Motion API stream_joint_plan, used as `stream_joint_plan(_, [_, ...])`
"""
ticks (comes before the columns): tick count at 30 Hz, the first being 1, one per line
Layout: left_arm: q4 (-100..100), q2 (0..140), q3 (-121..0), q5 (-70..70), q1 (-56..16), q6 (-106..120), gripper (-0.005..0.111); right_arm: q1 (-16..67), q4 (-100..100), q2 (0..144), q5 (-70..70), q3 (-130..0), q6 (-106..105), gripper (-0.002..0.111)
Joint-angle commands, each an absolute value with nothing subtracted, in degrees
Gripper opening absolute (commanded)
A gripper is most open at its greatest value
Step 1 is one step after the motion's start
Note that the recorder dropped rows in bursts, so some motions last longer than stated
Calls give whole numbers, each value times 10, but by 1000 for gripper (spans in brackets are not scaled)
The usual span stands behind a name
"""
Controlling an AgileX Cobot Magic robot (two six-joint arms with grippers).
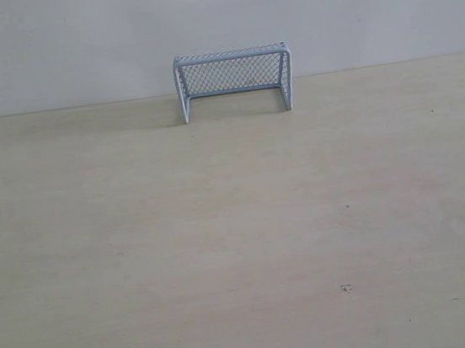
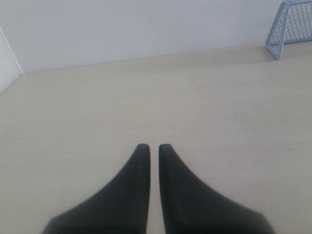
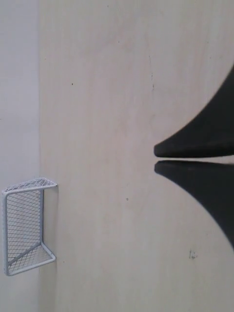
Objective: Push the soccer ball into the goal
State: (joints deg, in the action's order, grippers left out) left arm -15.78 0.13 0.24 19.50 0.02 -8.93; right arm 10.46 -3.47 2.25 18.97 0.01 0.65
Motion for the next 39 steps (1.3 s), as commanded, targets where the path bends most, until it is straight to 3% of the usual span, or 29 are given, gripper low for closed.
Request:
stream_joint_plan(1, [-158,0,0,193,1,-95,6,81,-29,19,189,0,3,0])
stream_joint_plan(39, [-158,0,0,193,1,-95,6,79,-24,19,188,0,11,0])
